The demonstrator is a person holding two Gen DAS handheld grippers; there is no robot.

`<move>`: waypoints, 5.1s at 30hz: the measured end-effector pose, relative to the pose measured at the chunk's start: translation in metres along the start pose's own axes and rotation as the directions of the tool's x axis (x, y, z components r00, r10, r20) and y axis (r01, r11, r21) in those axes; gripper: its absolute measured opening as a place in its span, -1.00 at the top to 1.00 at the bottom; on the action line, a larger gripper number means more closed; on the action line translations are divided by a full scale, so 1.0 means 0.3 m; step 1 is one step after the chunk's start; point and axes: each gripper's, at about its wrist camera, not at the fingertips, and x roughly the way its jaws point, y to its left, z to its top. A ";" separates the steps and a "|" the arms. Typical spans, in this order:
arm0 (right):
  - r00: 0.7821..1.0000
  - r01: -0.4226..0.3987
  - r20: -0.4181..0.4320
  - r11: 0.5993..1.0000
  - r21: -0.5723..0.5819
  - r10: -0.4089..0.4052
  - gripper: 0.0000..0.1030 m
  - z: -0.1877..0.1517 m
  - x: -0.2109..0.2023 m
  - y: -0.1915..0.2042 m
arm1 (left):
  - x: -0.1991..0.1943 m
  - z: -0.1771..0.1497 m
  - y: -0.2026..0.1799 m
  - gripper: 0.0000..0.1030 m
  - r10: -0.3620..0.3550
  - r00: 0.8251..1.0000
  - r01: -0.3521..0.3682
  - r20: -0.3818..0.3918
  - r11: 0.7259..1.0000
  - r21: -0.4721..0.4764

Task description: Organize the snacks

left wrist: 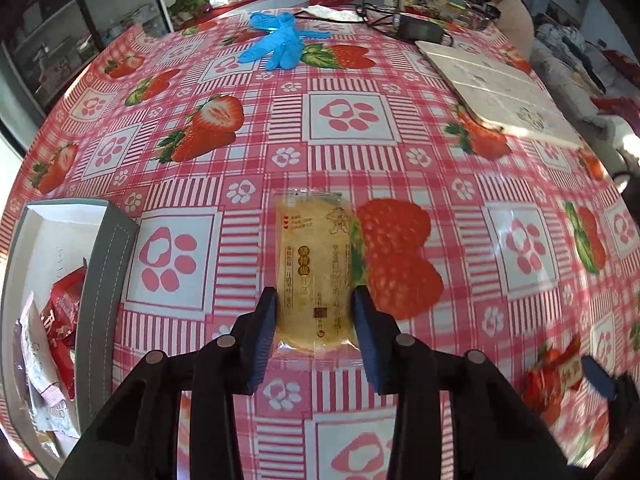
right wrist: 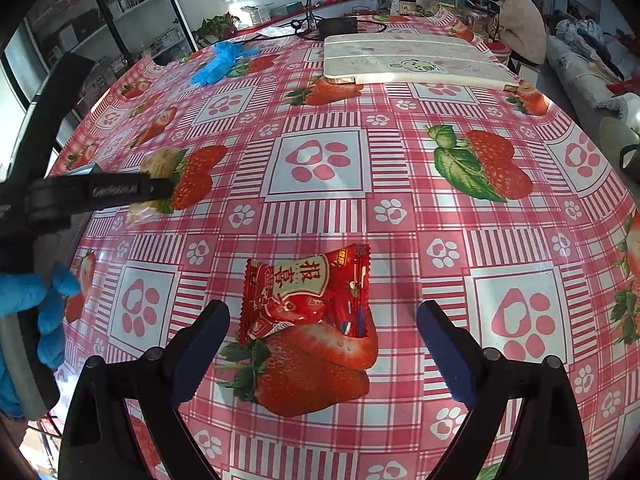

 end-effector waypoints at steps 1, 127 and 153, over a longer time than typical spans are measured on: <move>1.000 0.014 0.002 1.000 -0.012 -0.014 -0.86 -0.001 0.002 0.007 | -0.016 -0.036 0.005 0.20 -0.006 1.000 0.006 0.013 1.000 0.016; 0.987 0.128 0.102 0.990 -0.058 -0.122 -1.00 -0.075 0.008 0.052 | -0.048 -0.249 0.095 -1.00 -0.037 0.982 0.038 0.185 0.999 -0.006; 0.996 -0.041 -0.080 0.999 -0.034 0.039 0.26 0.037 -0.044 0.108 | -0.158 -0.194 0.085 0.24 -0.231 0.971 0.233 0.070 0.972 -0.022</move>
